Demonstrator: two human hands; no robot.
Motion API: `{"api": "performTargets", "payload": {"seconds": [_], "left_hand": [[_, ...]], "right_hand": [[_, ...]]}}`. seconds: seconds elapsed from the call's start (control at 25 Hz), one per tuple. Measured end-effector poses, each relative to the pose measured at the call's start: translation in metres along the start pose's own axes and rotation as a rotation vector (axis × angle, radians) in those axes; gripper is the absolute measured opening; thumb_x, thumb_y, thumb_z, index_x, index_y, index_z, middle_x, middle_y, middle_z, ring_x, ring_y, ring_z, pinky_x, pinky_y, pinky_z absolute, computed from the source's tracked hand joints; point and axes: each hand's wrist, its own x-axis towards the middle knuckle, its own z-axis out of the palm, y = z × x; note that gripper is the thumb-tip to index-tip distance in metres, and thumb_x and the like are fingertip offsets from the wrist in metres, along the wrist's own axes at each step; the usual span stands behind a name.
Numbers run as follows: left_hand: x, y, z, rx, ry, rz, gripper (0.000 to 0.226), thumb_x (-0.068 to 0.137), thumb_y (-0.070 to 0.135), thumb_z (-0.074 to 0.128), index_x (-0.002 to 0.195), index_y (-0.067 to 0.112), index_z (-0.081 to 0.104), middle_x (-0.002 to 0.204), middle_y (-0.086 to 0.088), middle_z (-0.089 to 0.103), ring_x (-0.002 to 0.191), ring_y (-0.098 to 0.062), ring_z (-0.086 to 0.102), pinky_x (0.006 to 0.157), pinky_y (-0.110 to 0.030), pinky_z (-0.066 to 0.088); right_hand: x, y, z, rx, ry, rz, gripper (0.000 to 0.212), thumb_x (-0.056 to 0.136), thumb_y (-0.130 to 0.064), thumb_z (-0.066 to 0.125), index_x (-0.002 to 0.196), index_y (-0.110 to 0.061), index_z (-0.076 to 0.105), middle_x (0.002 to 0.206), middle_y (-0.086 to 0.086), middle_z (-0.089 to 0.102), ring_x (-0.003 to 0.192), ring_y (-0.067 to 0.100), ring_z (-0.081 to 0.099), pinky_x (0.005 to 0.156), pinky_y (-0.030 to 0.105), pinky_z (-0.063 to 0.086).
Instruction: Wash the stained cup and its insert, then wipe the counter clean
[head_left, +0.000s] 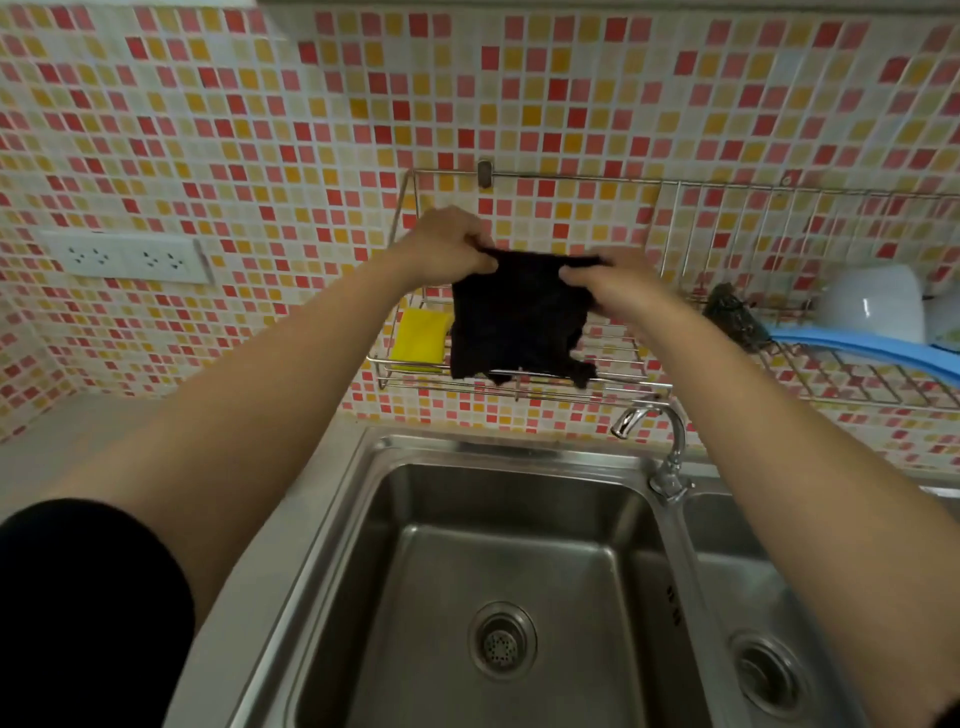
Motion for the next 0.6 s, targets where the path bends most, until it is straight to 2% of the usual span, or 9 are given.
{"api": "performTargets", "payload": {"seconds": [0.2,0.32,0.4,0.48,0.6], "left_hand": [[0.038,-0.032,0.051,0.182,-0.16,-0.026,0.026,0.088,0.024,0.062,0.108,0.008,0.066,0.114,-0.01,0.064,0.108,-0.027,0.056,0.087,-0.031,0.042],[0.058,-0.043,0.064,0.299,-0.157,-0.032,0.025,0.087,0.031,0.061,0.106,0.016,0.066,0.112,-0.007,0.063,0.109,-0.029,0.055,0.093,-0.04,0.044],[0.061,-0.047,0.068,0.348,-0.147,-0.057,0.04,0.086,0.036,0.061,0.122,0.019,0.057,0.126,-0.006,0.058,0.119,-0.03,0.05,0.1,-0.047,0.04],[0.059,-0.05,0.066,0.308,-0.141,-0.072,0.057,0.088,0.035,0.06,0.138,0.016,0.042,0.14,-0.008,0.048,0.128,-0.03,0.044,0.105,-0.046,0.038],[0.04,-0.043,0.053,0.264,-0.092,-0.041,0.051,0.095,0.027,0.048,0.142,0.011,0.036,0.148,-0.011,0.038,0.136,-0.029,0.034,0.111,-0.038,0.029]], "right_hand": [[0.032,0.027,0.015,-0.387,-0.079,0.108,0.028,0.087,-0.021,0.063,0.11,-0.007,0.063,0.114,0.009,0.061,0.108,0.026,0.056,0.093,0.036,0.047],[0.047,0.034,0.02,-0.46,-0.074,0.098,0.025,0.087,-0.02,0.062,0.107,-0.005,0.065,0.114,0.012,0.063,0.109,0.028,0.057,0.083,0.031,0.044],[0.052,0.034,0.022,-0.532,-0.076,0.087,0.036,0.088,-0.023,0.062,0.118,-0.003,0.059,0.123,0.013,0.058,0.114,0.029,0.054,0.086,0.031,0.043],[0.051,0.033,0.021,-0.587,-0.067,0.094,0.051,0.089,-0.029,0.059,0.133,-0.006,0.046,0.137,0.011,0.048,0.123,0.03,0.047,0.096,0.034,0.041],[0.03,0.025,0.014,-0.581,-0.055,0.068,0.053,0.093,-0.033,0.049,0.14,-0.01,0.038,0.143,0.01,0.043,0.127,0.029,0.043,0.101,0.034,0.038]]}}
